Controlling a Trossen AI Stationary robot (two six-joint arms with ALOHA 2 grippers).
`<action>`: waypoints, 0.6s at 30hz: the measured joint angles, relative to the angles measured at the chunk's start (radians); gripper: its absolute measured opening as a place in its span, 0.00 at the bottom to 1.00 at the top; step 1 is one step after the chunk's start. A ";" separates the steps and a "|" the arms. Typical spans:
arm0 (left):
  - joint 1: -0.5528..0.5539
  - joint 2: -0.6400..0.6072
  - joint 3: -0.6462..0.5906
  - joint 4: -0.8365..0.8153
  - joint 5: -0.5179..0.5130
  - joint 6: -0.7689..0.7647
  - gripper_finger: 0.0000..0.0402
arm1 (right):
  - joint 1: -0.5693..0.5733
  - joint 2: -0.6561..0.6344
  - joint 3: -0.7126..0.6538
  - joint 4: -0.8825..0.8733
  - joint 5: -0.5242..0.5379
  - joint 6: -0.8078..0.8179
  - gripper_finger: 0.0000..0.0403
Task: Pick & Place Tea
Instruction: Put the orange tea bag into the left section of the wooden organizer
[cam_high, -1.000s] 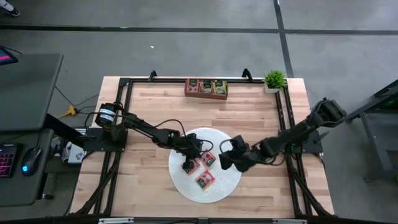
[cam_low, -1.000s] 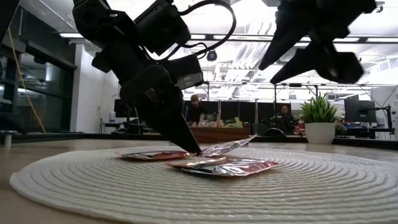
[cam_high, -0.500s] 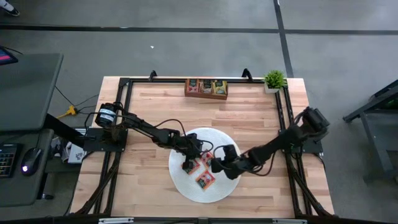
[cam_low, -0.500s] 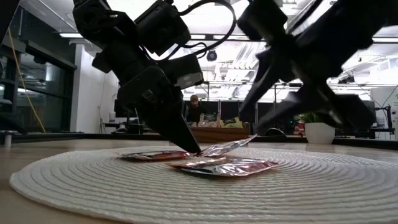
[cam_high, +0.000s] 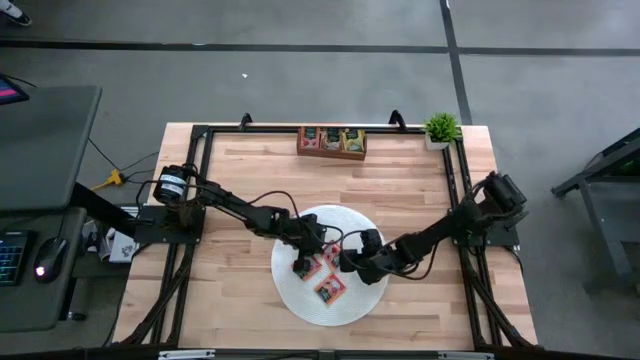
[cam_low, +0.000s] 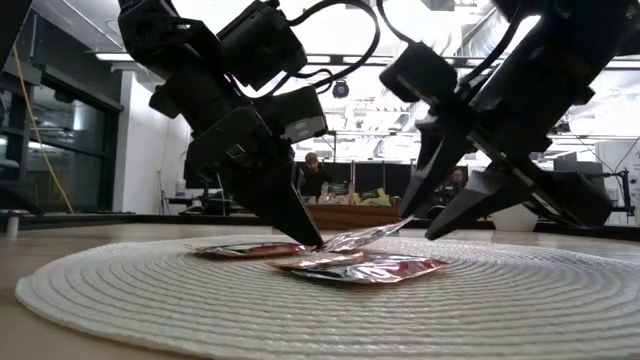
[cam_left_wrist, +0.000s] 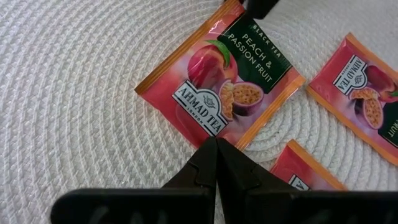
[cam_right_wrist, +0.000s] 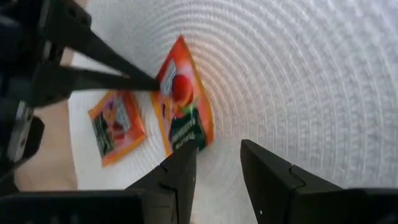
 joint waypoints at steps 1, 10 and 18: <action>0.000 0.000 0.000 0.000 0.002 0.000 0.00 | -0.005 0.000 0.000 0.000 0.001 -0.004 0.30; 0.000 0.000 0.000 0.000 0.011 0.000 0.00 | -0.025 0.000 0.000 0.005 0.001 -0.018 0.30; 0.000 0.000 0.000 0.001 0.013 0.000 0.00 | -0.025 0.000 0.000 0.010 0.001 -0.021 0.30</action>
